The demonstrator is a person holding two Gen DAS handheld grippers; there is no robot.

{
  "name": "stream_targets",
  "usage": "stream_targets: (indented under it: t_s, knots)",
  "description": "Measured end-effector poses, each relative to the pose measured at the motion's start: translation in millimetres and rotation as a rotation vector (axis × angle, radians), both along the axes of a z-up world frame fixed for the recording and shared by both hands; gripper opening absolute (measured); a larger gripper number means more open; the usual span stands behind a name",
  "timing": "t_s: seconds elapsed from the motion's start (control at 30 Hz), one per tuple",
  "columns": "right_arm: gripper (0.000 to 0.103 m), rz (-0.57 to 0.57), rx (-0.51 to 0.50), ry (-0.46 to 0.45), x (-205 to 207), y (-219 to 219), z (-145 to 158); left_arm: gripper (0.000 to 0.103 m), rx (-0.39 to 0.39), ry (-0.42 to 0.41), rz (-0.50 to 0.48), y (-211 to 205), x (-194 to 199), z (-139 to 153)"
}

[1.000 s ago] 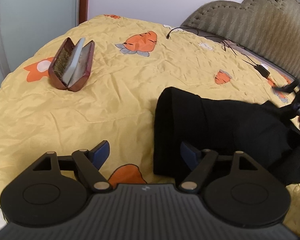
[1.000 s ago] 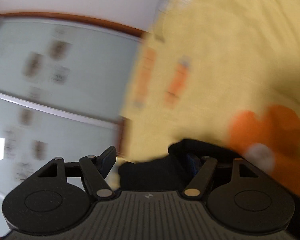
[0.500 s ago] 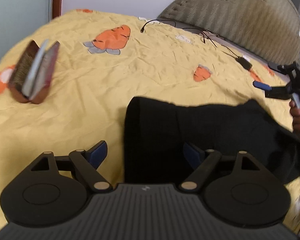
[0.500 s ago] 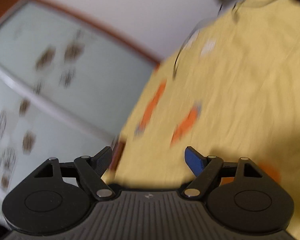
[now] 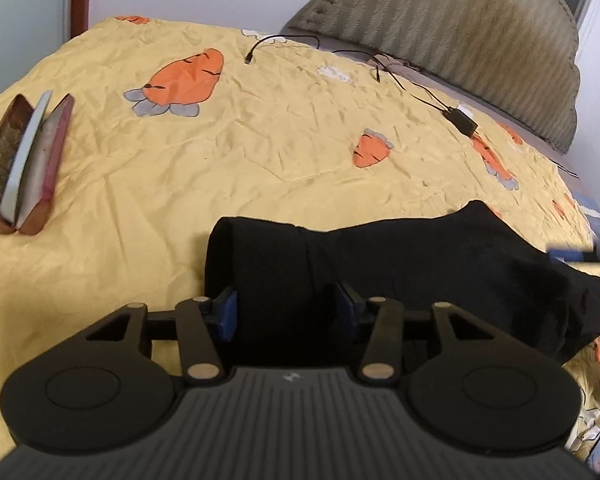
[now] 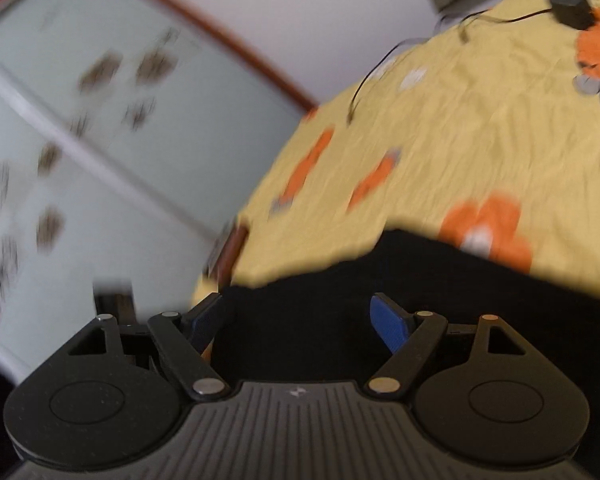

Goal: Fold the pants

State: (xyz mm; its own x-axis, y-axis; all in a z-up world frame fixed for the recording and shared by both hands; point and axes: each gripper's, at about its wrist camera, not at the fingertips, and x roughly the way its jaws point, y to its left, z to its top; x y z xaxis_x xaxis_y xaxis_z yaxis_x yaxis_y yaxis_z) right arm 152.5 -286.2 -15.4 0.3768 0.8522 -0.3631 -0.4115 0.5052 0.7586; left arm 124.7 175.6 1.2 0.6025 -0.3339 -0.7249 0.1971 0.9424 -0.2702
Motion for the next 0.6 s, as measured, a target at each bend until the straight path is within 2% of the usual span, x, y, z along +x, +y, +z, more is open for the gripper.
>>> stream_targets:
  t_s: [0.03,0.07,0.13,0.17,0.2,0.33,0.37,0.43,0.5,0.53,0.57,0.6]
  knots:
    - [0.081,0.011,-0.046,-0.003,-13,8,-2,0.045,-0.005,0.004,-0.013,-2,5,0]
    - [0.081,0.025,-0.076,0.004,-19,16,-6,0.039,-0.01,0.006,-0.024,-4,10,-1]
    - [0.081,0.055,-0.091,0.027,-29,32,-14,0.034,-0.013,0.009,-0.003,-4,18,1]
    - [0.081,0.059,-0.088,0.035,-36,38,-16,0.026,-0.007,-0.008,0.006,-3,20,5]
    - [0.081,0.071,-0.082,0.039,-41,42,-18,0.005,0.006,-0.043,0.006,-3,20,13]
    - [0.081,0.101,-0.118,-0.01,-63,66,-18,0.003,0.017,-0.094,-0.007,-2,24,31]
    - [0.081,0.112,-0.11,-0.01,-64,70,-19,0.005,0.076,-0.099,-0.002,-8,27,28]
    - [0.081,0.113,-0.1,-0.018,-68,80,-20,0.014,0.249,-0.131,0.0,-20,33,14]
    - [0.081,0.103,-0.096,-0.025,-70,87,-19,0.031,0.352,-0.089,-0.011,-28,41,-6]
    - [0.081,0.095,-0.094,-0.033,-71,91,-19,0.035,0.388,-0.1,0.0,-30,40,-10]
    - [0.081,0.083,-0.099,-0.046,-73,94,-19,0.049,0.426,-0.134,0.011,-32,37,-11]
    - [0.081,0.075,-0.116,-0.057,-74,98,-19,0.068,0.459,-0.161,0.027,-32,35,-8]
